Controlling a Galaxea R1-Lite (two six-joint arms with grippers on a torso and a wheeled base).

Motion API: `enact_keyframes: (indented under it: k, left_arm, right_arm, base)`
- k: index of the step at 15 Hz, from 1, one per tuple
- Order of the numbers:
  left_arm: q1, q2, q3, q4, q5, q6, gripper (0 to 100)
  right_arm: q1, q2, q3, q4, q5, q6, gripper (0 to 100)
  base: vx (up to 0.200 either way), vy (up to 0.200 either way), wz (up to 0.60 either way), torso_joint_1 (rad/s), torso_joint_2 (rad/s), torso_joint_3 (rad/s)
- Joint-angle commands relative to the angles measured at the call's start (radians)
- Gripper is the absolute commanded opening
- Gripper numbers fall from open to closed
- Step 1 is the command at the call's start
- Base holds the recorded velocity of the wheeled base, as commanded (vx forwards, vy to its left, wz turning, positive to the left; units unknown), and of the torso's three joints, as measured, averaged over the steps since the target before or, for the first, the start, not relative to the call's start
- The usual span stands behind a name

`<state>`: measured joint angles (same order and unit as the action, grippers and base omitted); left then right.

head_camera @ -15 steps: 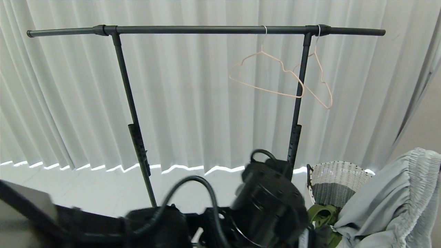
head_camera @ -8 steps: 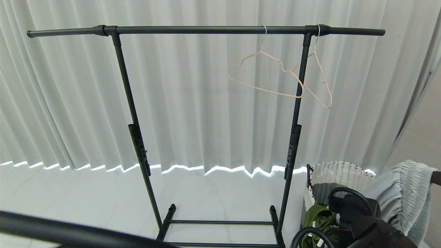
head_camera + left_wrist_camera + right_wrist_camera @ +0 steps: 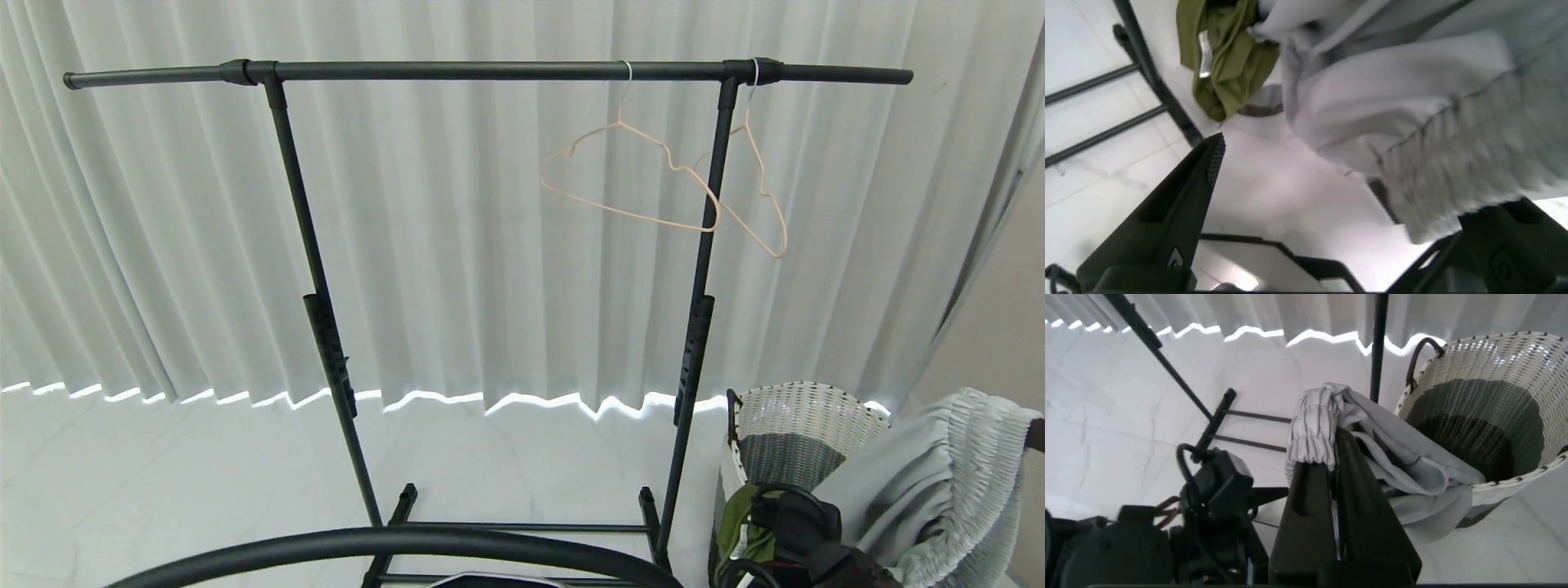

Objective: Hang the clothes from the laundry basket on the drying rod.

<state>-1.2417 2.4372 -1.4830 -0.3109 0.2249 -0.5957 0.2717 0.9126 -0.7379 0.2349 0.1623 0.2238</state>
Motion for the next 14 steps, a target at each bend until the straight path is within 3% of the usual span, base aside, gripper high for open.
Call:
enact_keyframes:
  k: [1, 4, 5, 8, 10, 14]
  left_arm:
    - [0.001, 0.017, 0.001, 0.001, 0.001, 0.001, 100]
    - [-0.007, 0.009, 0.038, 0.006, -0.001, 0.004, 100]
    - [-0.008, 0.008, 0.044, 0.006, -0.001, 0.004, 0]
    - [-0.019, -0.018, 0.101, 0.006, 0.007, 0.004, 0]
    - [-0.032, -0.089, 0.21, -0.014, 0.05, 0.106, 0]
    - [0.004, -0.262, 0.286, -0.065, 0.111, 0.109, 0]
  right_arm:
    - [0.001, -0.012, 0.008, 0.0, 0.0, 0.0, 0]
    - [0.0, -0.018, 0.022, 0.0, 0.0, 0.002, 0]
    - [0.0, -0.017, 0.022, -0.002, 0.0, 0.002, 0]
    - [-0.008, -0.017, 0.022, 0.0, -0.003, 0.002, 0]
    - [-0.074, -0.009, 0.022, 0.0, 0.0, 0.003, 0]
    - [-0.126, 0.002, 0.002, -0.029, 0.003, -0.003, 0]
  base:
    - [0.0, 0.0, 0.0, 0.0, 0.0, 0.0]
    - [0.0, 0.0, 0.0, 0.0, 0.0, 0.0]
    - [0.0, 0.0, 0.0, 0.0, 0.0, 0.0]
    - [0.0, 0.0, 0.0, 0.0, 0.0, 0.0]
    - [0.0, 0.0, 0.0, 0.0, 0.0, 0.0]
    - [0.0, 0.0, 0.0, 0.0, 0.0, 0.0]
